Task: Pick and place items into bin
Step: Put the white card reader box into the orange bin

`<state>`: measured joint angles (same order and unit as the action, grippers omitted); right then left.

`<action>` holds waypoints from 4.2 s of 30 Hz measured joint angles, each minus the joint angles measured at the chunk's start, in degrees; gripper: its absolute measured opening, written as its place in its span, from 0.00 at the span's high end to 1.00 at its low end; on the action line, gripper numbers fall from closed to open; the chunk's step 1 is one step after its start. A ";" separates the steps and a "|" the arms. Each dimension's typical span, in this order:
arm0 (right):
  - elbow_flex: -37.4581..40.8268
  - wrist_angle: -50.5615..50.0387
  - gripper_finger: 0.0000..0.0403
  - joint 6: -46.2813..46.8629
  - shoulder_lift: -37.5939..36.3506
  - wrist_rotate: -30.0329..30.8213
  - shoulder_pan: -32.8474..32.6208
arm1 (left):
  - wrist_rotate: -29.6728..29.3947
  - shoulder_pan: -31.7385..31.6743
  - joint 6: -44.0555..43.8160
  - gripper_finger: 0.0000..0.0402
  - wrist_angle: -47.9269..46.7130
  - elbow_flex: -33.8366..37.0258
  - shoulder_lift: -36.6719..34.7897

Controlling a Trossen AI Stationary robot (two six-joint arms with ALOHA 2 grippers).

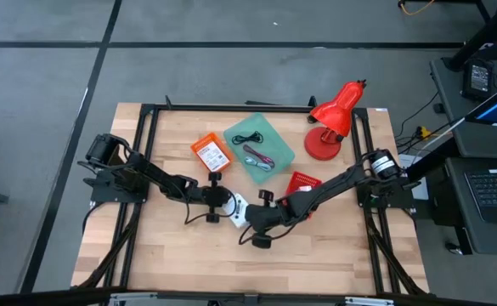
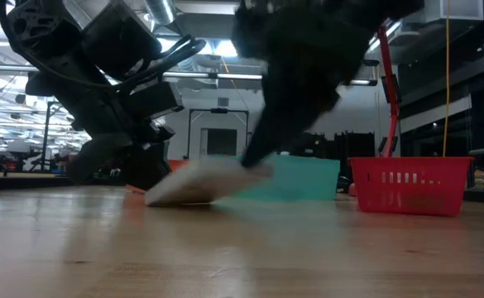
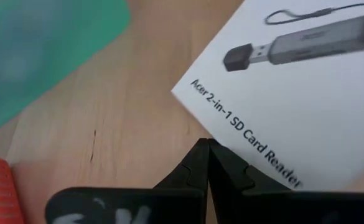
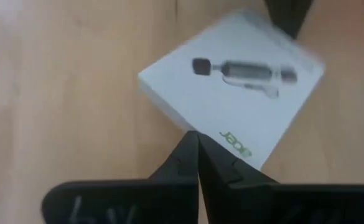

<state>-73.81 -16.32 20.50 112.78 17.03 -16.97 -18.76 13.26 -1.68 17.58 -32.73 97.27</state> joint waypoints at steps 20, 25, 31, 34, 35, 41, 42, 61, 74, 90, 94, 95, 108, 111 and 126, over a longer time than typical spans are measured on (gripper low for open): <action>-3.27 1.86 1.00 -8.16 -0.34 5.74 1.60 | 0.77 0.02 -1.12 0.99 0.07 -0.87 0.20; -3.15 2.46 1.00 -10.32 -0.43 5.75 2.39 | 1.15 0.06 -1.15 0.99 0.27 -0.87 0.20; -3.07 2.55 1.00 -10.76 -0.43 5.09 2.42 | 1.27 0.11 -0.21 0.99 0.44 -0.95 0.20; -3.03 2.80 1.00 -11.93 -0.43 4.73 2.62 | 1.62 0.15 0.07 0.99 1.09 -0.96 0.20; -3.00 3.02 1.00 -12.15 -0.43 4.68 2.78 | 1.72 0.15 0.07 0.99 1.32 -0.96 0.18; -3.00 4.86 1.00 -13.61 -0.47 5.20 3.96 | 3.91 0.34 -0.76 0.99 1.89 -0.98 0.11; -3.00 5.48 1.00 -13.86 -0.43 6.03 4.20 | 5.64 0.37 -0.27 0.99 2.50 -1.07 0.15; -2.76 5.10 1.00 -14.92 0.01 4.49 5.50 | 8.32 0.43 2.50 0.99 5.76 -1.29 -0.02; -10.37 -23.06 1.00 -4.63 -0.87 -2.26 0.92 | 8.10 0.35 2.50 0.99 5.01 -1.17 -0.02; -7.22 -30.69 1.00 9.03 -0.25 -3.50 -1.68 | 8.35 1.07 3.44 0.99 5.30 -1.09 0.00; -7.22 -29.64 1.00 9.00 1.23 -3.61 -1.69 | 8.37 1.83 4.42 0.99 5.30 -1.09 0.00; -7.20 -29.77 1.00 8.97 1.86 -3.67 -1.68 | 8.37 1.99 4.44 0.99 5.30 -1.09 0.00; -7.33 -15.19 1.00 2.63 5.58 -7.50 -0.08 | 9.71 2.84 4.56 0.99 5.30 -1.09 0.00; -7.27 -13.93 1.00 4.85 5.69 -6.66 1.07 | 11.09 2.84 4.55 0.99 6.02 -1.07 0.00; -7.18 -2.52 1.00 4.22 7.11 0.74 3.47 | 11.71 2.88 3.74 0.99 7.68 -1.07 0.00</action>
<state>-80.99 -18.84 24.72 119.90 17.77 -13.50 -7.05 16.13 2.06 25.25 -33.80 97.27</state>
